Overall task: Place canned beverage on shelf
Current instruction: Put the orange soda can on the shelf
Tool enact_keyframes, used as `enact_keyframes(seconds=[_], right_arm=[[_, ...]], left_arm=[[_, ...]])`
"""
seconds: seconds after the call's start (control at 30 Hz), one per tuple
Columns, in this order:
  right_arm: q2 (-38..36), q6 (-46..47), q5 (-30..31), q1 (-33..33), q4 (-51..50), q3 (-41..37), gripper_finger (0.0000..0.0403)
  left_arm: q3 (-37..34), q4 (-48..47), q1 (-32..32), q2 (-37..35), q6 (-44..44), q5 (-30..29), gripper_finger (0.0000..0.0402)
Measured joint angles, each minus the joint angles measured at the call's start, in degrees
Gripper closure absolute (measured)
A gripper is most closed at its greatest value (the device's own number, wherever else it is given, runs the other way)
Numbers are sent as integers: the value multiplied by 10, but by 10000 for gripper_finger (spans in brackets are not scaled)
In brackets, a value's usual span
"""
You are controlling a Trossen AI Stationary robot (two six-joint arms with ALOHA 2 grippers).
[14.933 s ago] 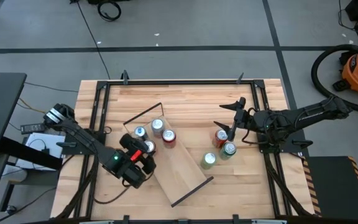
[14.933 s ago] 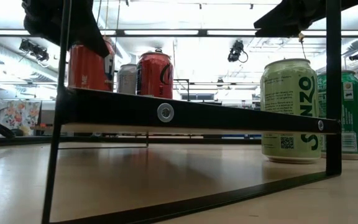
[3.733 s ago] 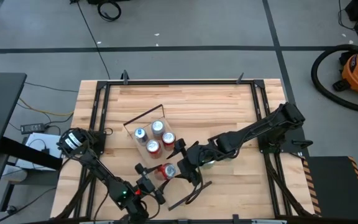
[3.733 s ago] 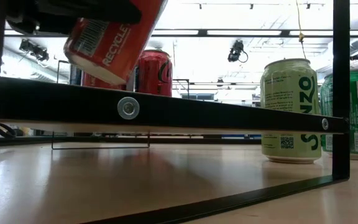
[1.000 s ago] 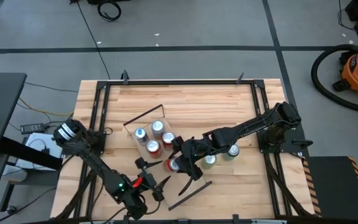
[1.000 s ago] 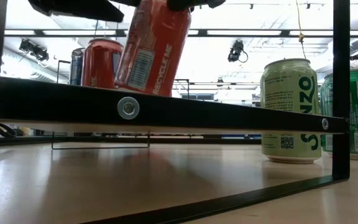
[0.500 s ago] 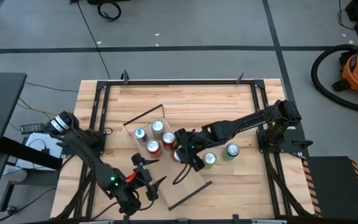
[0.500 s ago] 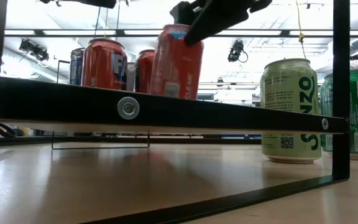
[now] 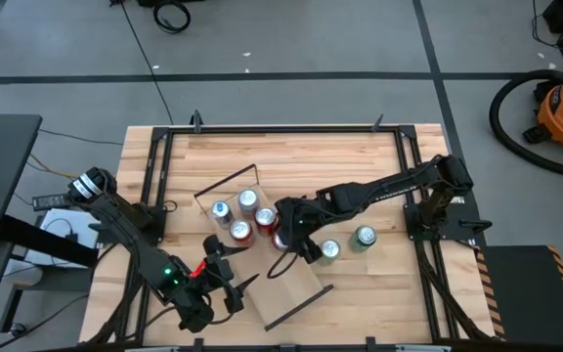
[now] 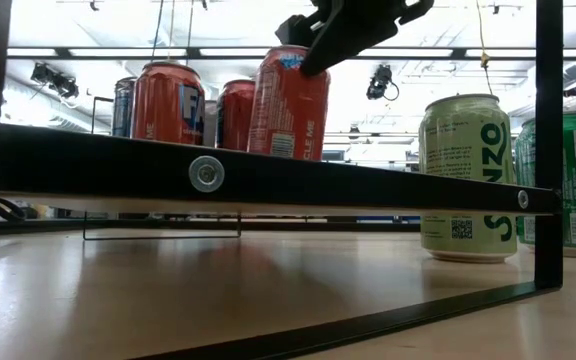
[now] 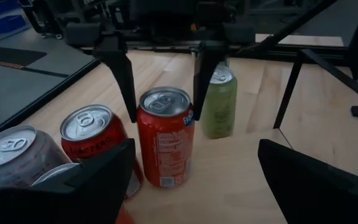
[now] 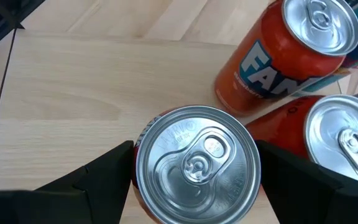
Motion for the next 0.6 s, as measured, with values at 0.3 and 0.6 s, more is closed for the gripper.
enact_keyframes(seconds=[0.3, 0.6], right_arm=[[0, 25, -20, -9, -2, 0, 81], [-1, 54, -53, -13, 1, -2, 81]], left_arm=[[0, -1, 0, 0, 0, 0, 51], [0, -5, 0, 0, 0, 0, 51]])
